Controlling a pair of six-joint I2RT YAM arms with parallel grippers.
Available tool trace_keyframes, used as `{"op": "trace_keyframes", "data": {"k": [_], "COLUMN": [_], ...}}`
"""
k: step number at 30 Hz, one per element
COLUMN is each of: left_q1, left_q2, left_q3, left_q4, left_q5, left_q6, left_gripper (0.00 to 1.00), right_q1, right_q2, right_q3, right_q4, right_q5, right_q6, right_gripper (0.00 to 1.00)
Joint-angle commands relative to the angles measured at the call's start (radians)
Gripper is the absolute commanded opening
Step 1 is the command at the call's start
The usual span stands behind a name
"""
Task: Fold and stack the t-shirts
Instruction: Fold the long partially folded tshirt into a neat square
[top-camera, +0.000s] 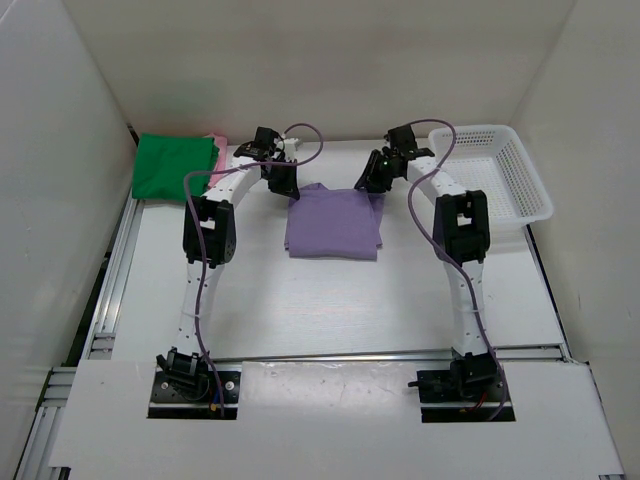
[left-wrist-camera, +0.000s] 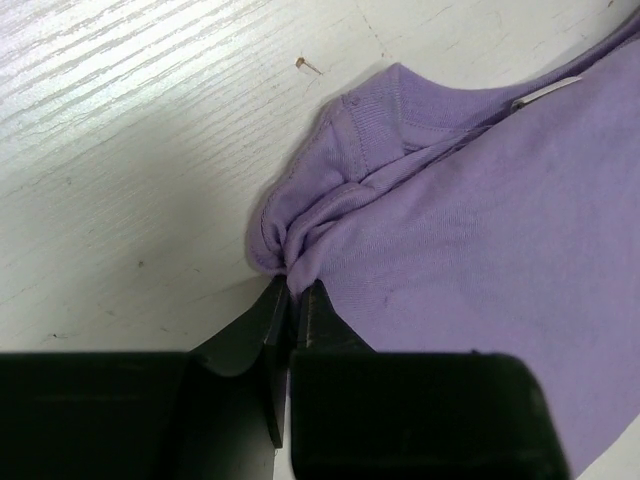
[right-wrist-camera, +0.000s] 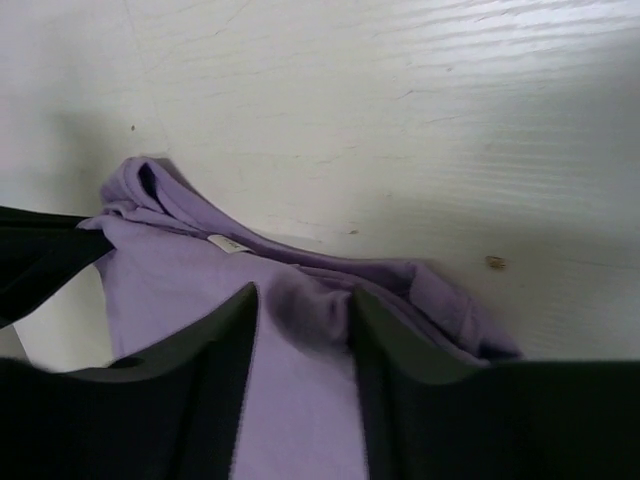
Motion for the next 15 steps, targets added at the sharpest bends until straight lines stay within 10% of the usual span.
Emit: {"op": "trace_keyframes", "data": {"k": [1, 6, 15], "left_q1": [0.001, -0.017, -0.038], "left_q2": [-0.085, -0.128, -0.283], "left_q3": [0.001, -0.021, -0.110], "left_q4": [0.008, 0.008, 0.008], "left_q5": [-0.012, -0.206, -0.279], "left_q6": [0.008, 0.008, 0.008], "left_gripper": [0.10, 0.10, 0.17], "right_q1": [0.011, 0.011, 0.020], "right_q2": [-0.035, -0.060, -0.282], "right_q3": [0.001, -0.018, -0.186], "right_q4": [0.023, -0.023, -0.012], "right_q5": [-0.031, -0.011, 0.055], "right_q6": [0.025, 0.036, 0.036], "right_gripper": [0.36, 0.00, 0.00]}}
